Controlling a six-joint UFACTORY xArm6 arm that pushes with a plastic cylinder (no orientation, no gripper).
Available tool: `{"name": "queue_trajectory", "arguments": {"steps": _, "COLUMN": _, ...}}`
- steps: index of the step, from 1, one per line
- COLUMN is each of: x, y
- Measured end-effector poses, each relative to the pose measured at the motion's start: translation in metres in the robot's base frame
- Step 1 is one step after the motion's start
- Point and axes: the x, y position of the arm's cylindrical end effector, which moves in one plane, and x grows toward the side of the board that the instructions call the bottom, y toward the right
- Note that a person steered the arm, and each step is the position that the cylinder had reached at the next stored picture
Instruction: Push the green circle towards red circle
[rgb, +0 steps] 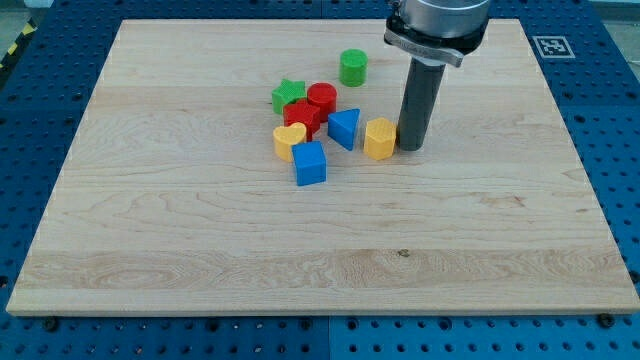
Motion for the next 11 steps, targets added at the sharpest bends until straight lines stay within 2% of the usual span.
{"name": "queue_trajectory", "arguments": {"steps": 2, "x": -0.117, "y": 0.017}}
{"name": "queue_trajectory", "arguments": {"steps": 3, "x": -0.164, "y": 0.016}}
{"name": "queue_trajectory", "arguments": {"steps": 4, "x": -0.192, "y": -0.005}}
{"name": "queue_trajectory", "arguments": {"steps": 5, "x": -0.187, "y": -0.036}}
{"name": "queue_trajectory", "arguments": {"steps": 6, "x": -0.155, "y": -0.031}}
{"name": "queue_trajectory", "arguments": {"steps": 7, "x": -0.115, "y": 0.000}}
{"name": "queue_trajectory", "arguments": {"steps": 8, "x": -0.102, "y": 0.005}}
{"name": "queue_trajectory", "arguments": {"steps": 9, "x": -0.124, "y": -0.002}}
{"name": "queue_trajectory", "arguments": {"steps": 11, "x": -0.156, "y": -0.063}}
